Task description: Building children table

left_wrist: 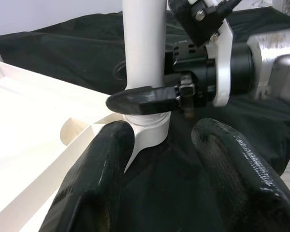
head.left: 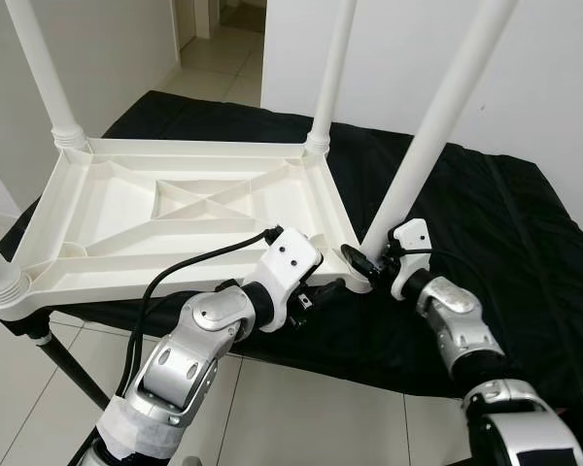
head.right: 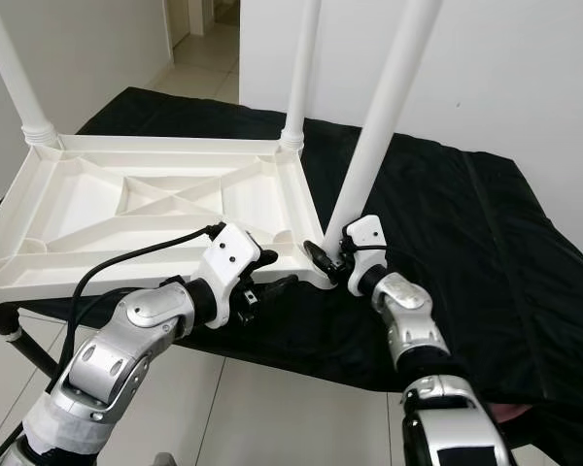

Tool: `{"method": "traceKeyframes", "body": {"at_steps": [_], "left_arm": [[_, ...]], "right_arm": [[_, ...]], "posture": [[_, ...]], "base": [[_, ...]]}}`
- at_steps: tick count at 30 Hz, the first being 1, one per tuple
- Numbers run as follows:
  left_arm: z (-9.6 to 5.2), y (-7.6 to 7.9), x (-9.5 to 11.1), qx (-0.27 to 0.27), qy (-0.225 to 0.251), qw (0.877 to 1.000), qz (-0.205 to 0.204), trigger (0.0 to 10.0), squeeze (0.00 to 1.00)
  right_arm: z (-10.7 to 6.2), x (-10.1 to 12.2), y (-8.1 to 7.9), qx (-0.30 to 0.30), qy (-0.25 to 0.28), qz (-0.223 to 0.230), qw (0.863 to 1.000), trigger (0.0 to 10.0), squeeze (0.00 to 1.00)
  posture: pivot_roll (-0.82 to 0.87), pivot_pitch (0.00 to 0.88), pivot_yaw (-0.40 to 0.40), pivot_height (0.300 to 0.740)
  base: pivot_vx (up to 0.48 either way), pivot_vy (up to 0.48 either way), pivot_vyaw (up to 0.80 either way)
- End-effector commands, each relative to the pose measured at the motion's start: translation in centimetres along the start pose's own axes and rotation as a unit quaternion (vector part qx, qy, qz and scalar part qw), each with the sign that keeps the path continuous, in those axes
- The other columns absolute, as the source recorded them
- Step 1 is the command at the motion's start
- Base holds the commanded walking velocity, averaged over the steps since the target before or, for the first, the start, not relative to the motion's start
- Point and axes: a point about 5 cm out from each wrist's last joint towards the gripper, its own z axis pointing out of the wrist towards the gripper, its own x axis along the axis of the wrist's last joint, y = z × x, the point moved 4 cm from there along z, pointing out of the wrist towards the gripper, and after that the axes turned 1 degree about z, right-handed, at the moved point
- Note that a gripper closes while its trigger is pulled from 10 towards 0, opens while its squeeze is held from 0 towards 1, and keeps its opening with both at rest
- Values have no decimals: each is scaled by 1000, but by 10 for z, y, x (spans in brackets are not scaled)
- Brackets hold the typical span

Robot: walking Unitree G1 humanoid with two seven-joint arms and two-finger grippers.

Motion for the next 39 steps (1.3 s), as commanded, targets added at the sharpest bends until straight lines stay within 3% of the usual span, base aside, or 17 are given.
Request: {"method": "traceKeyframes", "body": {"at_steps": [1,5,7,11,14,15,18,21,24,30,31,32,33,36,38,39], "left_arm": [[3,2,-2,3,-4,1000,-1,10000,0],[3,3,-1,2,-4,1000,-1,10000,0],[4,3,-2,2,-4,1000,-1,10000,0],[4,3,-2,2,-5,1000,-2,10000,0],[4,3,-2,0,-5,1000,-3,10000,0],[4,3,-2,0,-5,1000,-3,10000,0],[4,3,-2,-1,-5,1000,-4,10000,0],[5,3,-2,-1,-5,1000,-4,10000,0],[5,4,-3,0,-5,1000,-4,10000,0],[5,3,-3,1,-6,1000,-4,10000,0],[5,3,-3,1,-6,1000,-4,10000,0],[5,3,-3,1,-6,1000,-4,10000,0],[5,2,-3,2,-5,1000,-3,10000,0],[5,2,-3,3,-5,1000,-2,10000,0],[5,1,-2,3,-4,1000,0,10000,0],[5,1,-2,3,-4,1000,0,10000,0]], "right_arm": [[-4,-15,-4,-30,-32,10,999,10000,0],[-7,-14,-8,-65,-28,30,997,10000,0],[-12,-16,-9,-128,-29,72,989,10000,0],[-16,-19,-7,-173,-39,85,980,10000,0],[-24,-20,-6,-247,-55,72,965,10000,0],[-24,-20,-6,-247,-55,72,965,10000,0],[-33,-20,-12,-322,-72,78,941,10000,0],[-38,-16,-18,-335,-79,84,935,10000,0],[-37,-11,-28,-319,-72,86,941,10000,0],[-36,-7,-28,-313,-65,92,943,10000,0],[-36,-5,-26,-310,-61,91,944,10000,769],[-36,-5,-26,-310,-61,91,944,10000,769],[-34,-3,-25,-298,-54,90,949,10000,1000],[-33,-2,-24,-289,-49,86,952,10000,1000],[-29,-6,-29,-240,-47,63,967,10000,1000],[-29,-6,-29,-240,-47,63,967,10000,1000]], "posture": [[20,0,-77,740],[15,0,-81,740],[11,0,-82,740],[8,0,-83,740],[6,0,-83,740],[6,0,-83,740],[6,0,-83,740],[6,1,-90,740],[4,0,-92,740],[5,0,-92,740],[5,0,-92,740],[5,0,-92,740],[5,0,-92,740],[10,0,-93,740],[13,0,-95,740],[13,0,-95,740]], "base": [[0,0,0],[0,0,0],[0,0,0],[0,0,0],[0,0,0],[0,0,0],[0,0,0],[0,0,0],[0,0,0],[0,0,0],[0,0,0],[0,0,0],[0,0,0],[0,0,0],[0,0,0],[0,0,0]]}}
